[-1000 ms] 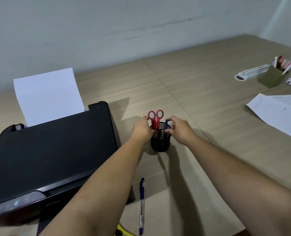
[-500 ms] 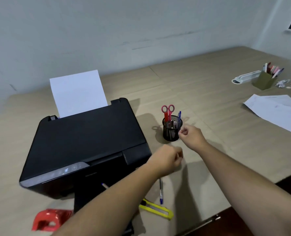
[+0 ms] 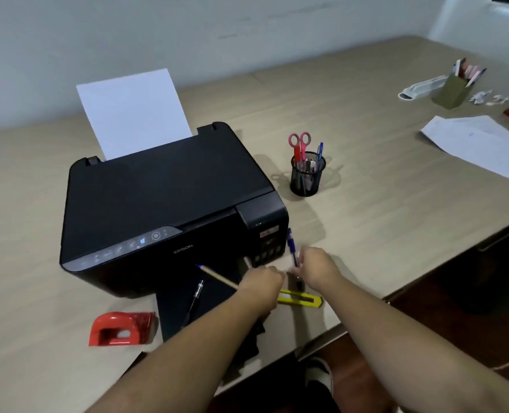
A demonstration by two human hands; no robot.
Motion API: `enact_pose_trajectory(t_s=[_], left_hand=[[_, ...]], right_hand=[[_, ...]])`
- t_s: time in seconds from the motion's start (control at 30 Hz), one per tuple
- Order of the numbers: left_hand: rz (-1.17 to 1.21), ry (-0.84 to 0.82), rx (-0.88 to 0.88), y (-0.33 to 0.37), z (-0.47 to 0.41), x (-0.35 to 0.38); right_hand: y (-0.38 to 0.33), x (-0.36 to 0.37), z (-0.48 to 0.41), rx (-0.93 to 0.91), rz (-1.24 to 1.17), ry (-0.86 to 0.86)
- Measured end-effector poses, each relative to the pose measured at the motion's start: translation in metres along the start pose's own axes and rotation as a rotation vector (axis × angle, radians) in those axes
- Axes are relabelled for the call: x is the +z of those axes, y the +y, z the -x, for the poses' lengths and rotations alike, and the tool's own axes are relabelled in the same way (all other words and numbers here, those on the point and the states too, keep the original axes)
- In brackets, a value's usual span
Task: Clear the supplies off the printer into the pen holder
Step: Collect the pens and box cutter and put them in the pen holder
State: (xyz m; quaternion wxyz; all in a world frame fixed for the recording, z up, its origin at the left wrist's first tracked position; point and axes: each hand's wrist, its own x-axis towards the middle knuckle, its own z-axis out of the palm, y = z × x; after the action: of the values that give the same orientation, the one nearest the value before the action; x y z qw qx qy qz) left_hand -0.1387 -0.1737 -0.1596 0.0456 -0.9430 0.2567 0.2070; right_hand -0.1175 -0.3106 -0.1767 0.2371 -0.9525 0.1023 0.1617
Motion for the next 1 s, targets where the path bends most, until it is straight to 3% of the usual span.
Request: enact_pose_trajectory(t_s=[0.23, 0.4, 0.63, 0.8, 0.9, 1.0], left_hand=[[-0.094, -0.023, 0.11, -0.006, -0.001, 0.001], [0.152, -0.08, 0.102, -0.002, -0.005, -0.016], [0.322, 0.03, 0.138, 0.029, -0.026, -0.084], [0.256, 0.021, 0.083, 0.031, -0.052, -0.147], [0.256, 0.172, 0.011, 0.015, -0.068, -0.193], [0.357, 0.374, -0.075, -0.007, -0.088, -0.23]], right_hand=[[0.014, 0.006, -0.001, 0.116, 0.017, 0.036], [0.026, -0.017, -0.002, 0.191, -0.038, 0.048], [0.028, -0.085, -0.024, 0.064, -0.338, 0.33], [0.009, -0.148, -0.055, 0.02, -0.475, 0.363], [-0.004, -0.183, -0.08, -0.009, -0.602, 0.314], [-0.013, -0.207, -0.109, -0.059, -0.543, 0.265]])
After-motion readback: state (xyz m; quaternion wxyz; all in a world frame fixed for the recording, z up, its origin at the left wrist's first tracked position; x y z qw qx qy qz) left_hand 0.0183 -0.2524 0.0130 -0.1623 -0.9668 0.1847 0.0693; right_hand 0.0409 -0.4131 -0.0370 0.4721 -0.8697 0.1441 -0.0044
